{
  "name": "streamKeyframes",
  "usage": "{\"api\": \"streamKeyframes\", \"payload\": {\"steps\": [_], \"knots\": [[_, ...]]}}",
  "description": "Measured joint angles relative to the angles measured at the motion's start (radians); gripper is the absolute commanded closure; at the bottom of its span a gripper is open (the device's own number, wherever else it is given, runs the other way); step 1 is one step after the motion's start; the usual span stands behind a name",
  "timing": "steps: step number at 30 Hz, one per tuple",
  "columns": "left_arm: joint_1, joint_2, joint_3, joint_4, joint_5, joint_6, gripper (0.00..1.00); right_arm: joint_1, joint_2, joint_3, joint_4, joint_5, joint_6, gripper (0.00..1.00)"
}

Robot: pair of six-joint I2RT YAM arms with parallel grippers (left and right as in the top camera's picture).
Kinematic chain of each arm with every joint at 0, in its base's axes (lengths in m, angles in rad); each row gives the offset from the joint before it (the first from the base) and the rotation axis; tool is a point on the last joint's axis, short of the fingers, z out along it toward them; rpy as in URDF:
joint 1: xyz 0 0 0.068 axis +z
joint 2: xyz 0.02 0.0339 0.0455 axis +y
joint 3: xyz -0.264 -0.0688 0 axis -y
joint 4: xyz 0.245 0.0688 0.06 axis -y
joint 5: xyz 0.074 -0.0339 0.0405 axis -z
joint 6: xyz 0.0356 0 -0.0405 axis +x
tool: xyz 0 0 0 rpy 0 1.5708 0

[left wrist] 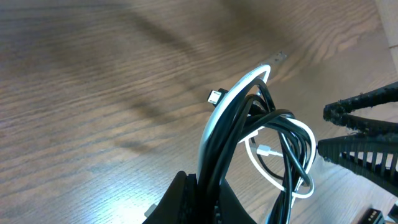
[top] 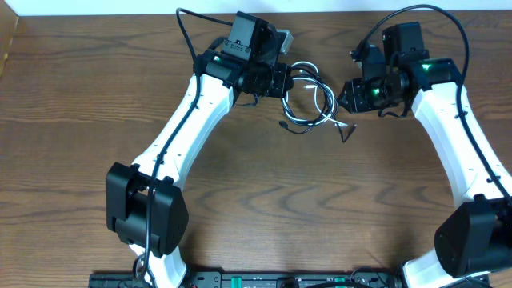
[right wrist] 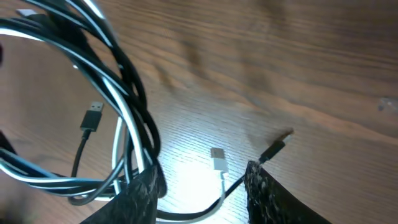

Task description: Untangle cables

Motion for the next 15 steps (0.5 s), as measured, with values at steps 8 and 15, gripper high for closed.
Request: {"api": "streamKeyframes", "payload": {"steps": [8,15], "knots": [[0.000,0.000,0.000,0.000,0.011,-0.009,0.93,0.011,0.000,-0.007,0.026,-0.060,-0.018,0.59],[0.000,0.000,0.000,0.000,0.019,-0.023,0.92,0.032,0.016,-0.024,0.048,-0.068,-0.023,0.68]]}}
